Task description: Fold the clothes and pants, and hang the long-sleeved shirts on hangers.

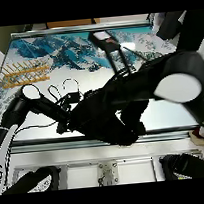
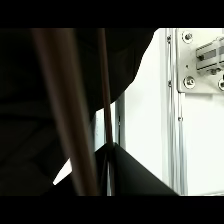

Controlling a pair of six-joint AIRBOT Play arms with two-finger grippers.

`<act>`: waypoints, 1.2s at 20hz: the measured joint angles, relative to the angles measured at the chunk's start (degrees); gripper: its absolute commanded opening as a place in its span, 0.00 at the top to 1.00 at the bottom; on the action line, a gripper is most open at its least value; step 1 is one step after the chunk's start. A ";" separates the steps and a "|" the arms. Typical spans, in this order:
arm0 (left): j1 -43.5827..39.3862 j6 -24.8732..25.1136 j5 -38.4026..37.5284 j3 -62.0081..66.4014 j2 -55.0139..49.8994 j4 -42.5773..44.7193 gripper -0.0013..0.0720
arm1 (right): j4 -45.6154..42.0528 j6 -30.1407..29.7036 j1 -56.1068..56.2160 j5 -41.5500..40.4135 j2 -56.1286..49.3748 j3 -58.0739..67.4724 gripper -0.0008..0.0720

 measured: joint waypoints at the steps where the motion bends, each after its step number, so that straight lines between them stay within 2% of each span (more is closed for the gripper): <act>1: 0.00 0.00 0.02 0.00 0.00 0.00 0.96 | 4.13 -3.74 -3.19 1.68 0.61 0.00 0.12; 4: 0.00 0.00 0.00 0.00 0.00 0.00 0.96 | 15.54 -12.92 -13.62 6.38 1.77 0.02 0.12; 7: 0.00 0.00 0.02 0.00 0.00 0.02 0.96 | 21.22 -16.85 -21.57 8.72 2.14 0.02 0.12; 9: 0.00 0.00 0.00 0.00 0.00 0.02 0.96 | 22.88 -22.14 -25.38 9.60 2.21 -0.02 0.12; 12: 0.00 -0.02 -0.15 0.00 0.00 0.02 0.96 | 26.01 -33.68 -31.89 12.92 2.32 -1.20 0.12; 17: 0.00 -0.02 -0.15 0.00 0.00 0.02 0.96 | 34.53 -57.40 -45.92 19.41 1.86 -8.87 0.12; 21: 0.00 -0.02 -0.17 0.00 0.00 0.02 0.96 | 43.63 -69.64 -51.93 22.49 -1.84 -12.98 0.12; 24: 0.00 -0.02 -0.17 0.00 0.00 0.02 0.96 | 48.48 -74.82 -52.26 25.73 -5.62 -13.94 0.12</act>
